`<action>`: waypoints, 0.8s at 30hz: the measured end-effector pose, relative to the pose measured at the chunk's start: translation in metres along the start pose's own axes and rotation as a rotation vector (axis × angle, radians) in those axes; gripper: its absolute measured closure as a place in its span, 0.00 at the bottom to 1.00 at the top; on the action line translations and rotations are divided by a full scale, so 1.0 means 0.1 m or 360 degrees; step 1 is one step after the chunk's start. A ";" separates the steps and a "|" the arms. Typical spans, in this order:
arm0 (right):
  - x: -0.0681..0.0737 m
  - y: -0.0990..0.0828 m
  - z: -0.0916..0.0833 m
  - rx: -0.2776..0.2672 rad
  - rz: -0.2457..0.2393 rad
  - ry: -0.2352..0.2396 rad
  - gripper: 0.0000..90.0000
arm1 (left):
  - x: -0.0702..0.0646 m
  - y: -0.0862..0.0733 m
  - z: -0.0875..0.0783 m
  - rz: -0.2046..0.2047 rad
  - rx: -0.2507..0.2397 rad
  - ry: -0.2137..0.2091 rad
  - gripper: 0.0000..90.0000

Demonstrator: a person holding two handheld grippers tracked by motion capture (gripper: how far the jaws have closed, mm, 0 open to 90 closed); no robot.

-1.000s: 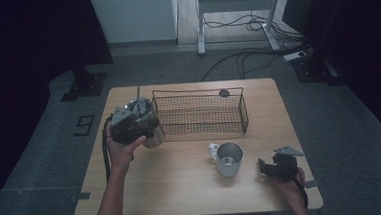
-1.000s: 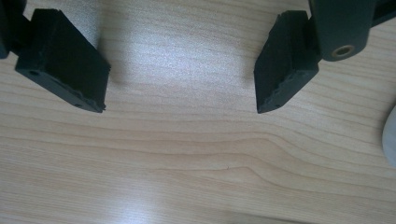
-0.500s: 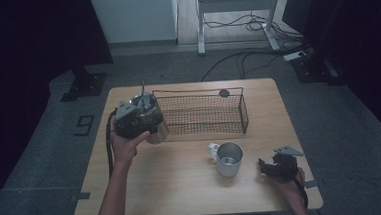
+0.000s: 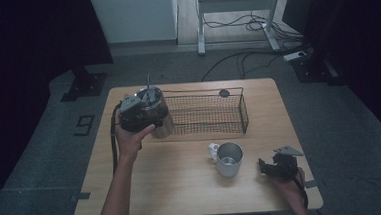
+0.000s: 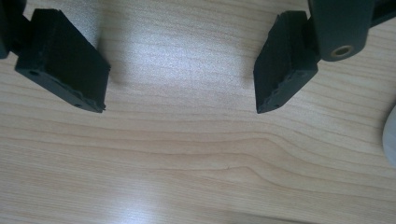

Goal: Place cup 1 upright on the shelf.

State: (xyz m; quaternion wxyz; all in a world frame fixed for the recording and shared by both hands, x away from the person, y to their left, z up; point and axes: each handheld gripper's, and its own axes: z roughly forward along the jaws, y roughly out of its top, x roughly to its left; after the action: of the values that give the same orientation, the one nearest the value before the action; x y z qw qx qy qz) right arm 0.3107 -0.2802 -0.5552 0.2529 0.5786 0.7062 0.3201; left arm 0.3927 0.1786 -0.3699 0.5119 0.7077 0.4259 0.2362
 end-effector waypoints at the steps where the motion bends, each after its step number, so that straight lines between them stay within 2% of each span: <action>1: 0.00 0.00 0.00 0.0000 0.0000 0.0000 0.20 | -0.01 0.01 0.01 0.0004 0.0001 0.0000 0.04; 11: 0.00 0.00 0.00 -0.0002 -0.0001 -0.0001 0.20 | -0.06 0.09 0.10 0.0009 -0.0001 -0.0011 0.04; 24: 0.00 0.00 0.00 -0.0003 -0.0002 -0.0001 0.20 | -0.05 0.08 0.20 0.0014 0.0028 -0.0004 0.04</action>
State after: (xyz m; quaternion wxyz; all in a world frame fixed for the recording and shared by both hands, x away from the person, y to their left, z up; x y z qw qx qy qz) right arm 0.3107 -0.2803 -0.5553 0.2538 0.5782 0.7061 0.3204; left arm 0.4086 0.1629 -0.3689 0.5053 0.7142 0.4243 0.2337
